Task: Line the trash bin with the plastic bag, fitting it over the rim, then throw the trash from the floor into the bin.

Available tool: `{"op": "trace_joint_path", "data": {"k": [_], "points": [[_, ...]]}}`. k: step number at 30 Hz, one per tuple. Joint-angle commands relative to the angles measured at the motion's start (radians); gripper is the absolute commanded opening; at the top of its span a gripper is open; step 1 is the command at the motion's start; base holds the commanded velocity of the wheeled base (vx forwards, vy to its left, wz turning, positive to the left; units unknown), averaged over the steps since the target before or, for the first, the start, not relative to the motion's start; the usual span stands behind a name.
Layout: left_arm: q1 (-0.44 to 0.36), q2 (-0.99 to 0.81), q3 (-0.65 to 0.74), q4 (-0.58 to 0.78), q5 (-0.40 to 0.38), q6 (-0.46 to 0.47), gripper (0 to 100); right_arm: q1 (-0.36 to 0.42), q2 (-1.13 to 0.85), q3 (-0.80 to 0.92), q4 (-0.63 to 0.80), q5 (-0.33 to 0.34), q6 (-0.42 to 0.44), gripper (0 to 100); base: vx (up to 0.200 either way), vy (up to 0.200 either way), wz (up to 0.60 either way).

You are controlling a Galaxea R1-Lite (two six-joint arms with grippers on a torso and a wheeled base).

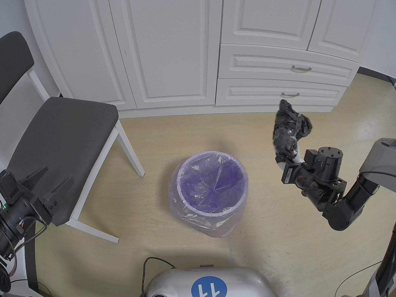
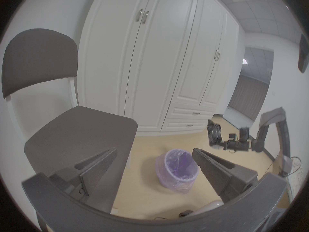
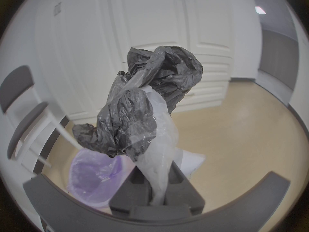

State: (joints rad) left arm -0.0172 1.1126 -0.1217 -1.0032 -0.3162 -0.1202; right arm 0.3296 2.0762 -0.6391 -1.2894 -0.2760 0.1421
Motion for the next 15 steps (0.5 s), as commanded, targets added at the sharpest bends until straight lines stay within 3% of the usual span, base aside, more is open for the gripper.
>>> {"op": "trace_joint_path", "data": {"k": [1, 8, 15], "points": [[0.023, 0.006, 0.005, 0.035, -0.001, 0.057, 100, 0.118, -0.163, -0.053, 0.12, -0.009, -0.082, 0, 0.0, 0.0, 0.0], [0.025, 0.006, -0.007, 0.032, -0.001, 0.062, 100, 0.209, -0.206, -0.151, 0.312, -0.034, -0.084, 0, 0.0, 0.0, 0.0], [0.016, 0.003, -0.012, 0.031, -0.009, 0.065, 100, 0.236, -0.274, -0.192, 0.456, -0.045, -0.124, 0, 0.0, 0.0, 0.0]]}}
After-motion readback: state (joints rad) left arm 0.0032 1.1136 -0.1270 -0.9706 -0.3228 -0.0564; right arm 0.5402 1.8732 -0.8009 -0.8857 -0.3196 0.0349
